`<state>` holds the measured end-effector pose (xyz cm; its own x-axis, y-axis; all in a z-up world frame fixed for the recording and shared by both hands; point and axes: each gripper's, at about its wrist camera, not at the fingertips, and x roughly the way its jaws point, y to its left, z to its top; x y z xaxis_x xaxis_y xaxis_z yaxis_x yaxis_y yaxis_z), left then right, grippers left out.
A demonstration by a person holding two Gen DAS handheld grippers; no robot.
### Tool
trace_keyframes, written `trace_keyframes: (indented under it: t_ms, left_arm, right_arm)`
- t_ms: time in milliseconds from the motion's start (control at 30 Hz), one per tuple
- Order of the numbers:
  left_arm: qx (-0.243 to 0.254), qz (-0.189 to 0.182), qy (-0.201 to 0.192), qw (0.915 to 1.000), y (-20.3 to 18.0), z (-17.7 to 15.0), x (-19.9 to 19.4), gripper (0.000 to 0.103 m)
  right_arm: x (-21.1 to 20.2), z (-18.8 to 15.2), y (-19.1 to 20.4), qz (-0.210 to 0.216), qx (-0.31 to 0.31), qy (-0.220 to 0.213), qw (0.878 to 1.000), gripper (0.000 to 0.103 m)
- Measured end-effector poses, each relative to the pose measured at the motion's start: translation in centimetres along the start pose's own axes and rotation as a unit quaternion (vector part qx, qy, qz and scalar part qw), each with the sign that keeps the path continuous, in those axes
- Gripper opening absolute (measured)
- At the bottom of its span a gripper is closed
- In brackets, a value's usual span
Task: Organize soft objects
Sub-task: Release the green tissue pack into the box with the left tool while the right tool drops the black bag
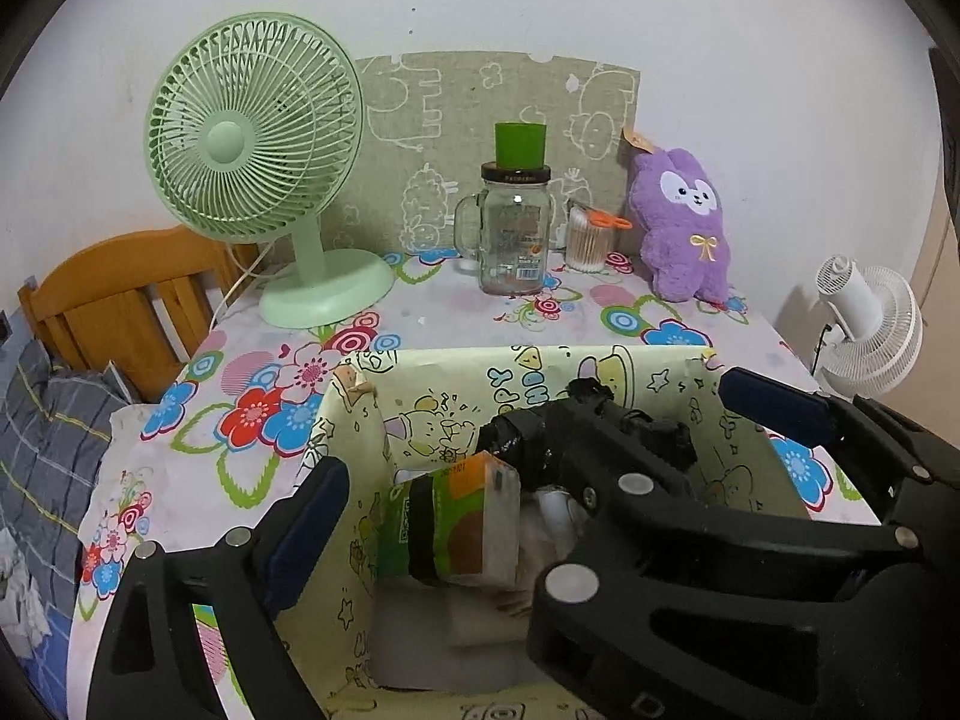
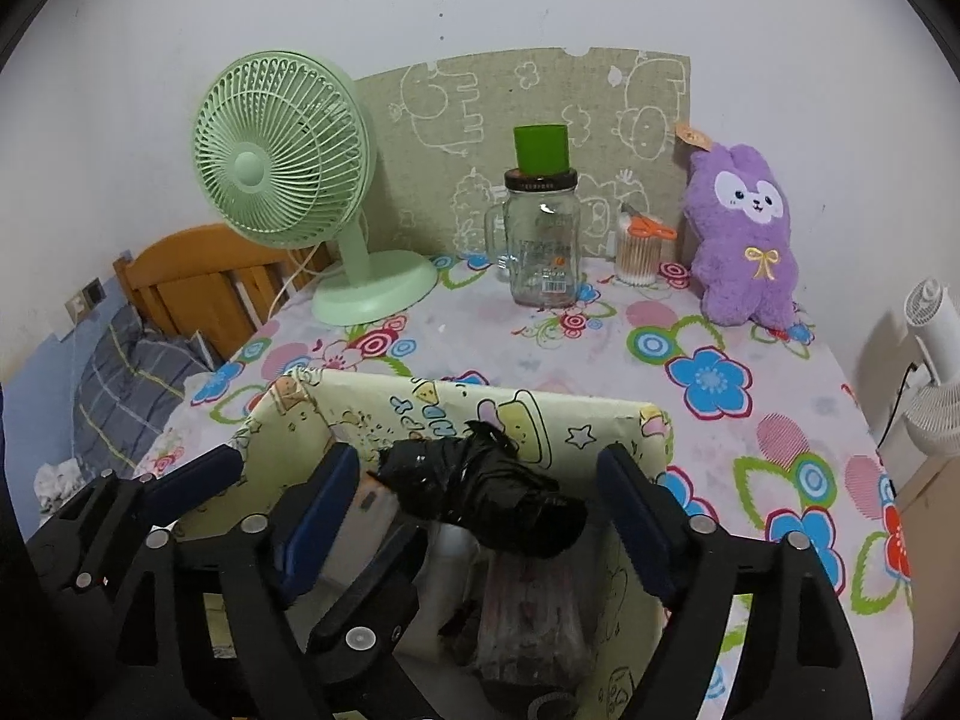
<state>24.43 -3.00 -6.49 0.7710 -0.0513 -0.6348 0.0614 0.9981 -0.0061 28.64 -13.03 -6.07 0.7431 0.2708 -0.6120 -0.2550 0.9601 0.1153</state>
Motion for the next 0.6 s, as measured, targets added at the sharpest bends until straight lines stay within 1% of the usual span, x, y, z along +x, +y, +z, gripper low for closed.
trace_keyframes:
  t_ms: [200,333,600]
  left_arm:
    - [0.001,-0.007,-0.013,0.9999,-0.1,-0.1,-1.8,0.094]
    - [0.004,-0.007,-0.029,0.9995,-0.2,-0.1,-3.5,0.095]
    - [0.009,-0.008,-0.049,0.9987,-0.5,-0.2,-6.3,0.095]
  right_arm:
    - [-1.7,-0.1,0.6,-0.01,-0.002,-0.009,1.0,0.089]
    - [-3.6,-0.1,1.0,-0.017,-0.004,-0.025,1.0,0.089]
    - [-7.0,-0.2,1.8,-0.023,-0.014,-0.048,0.998,0.089]
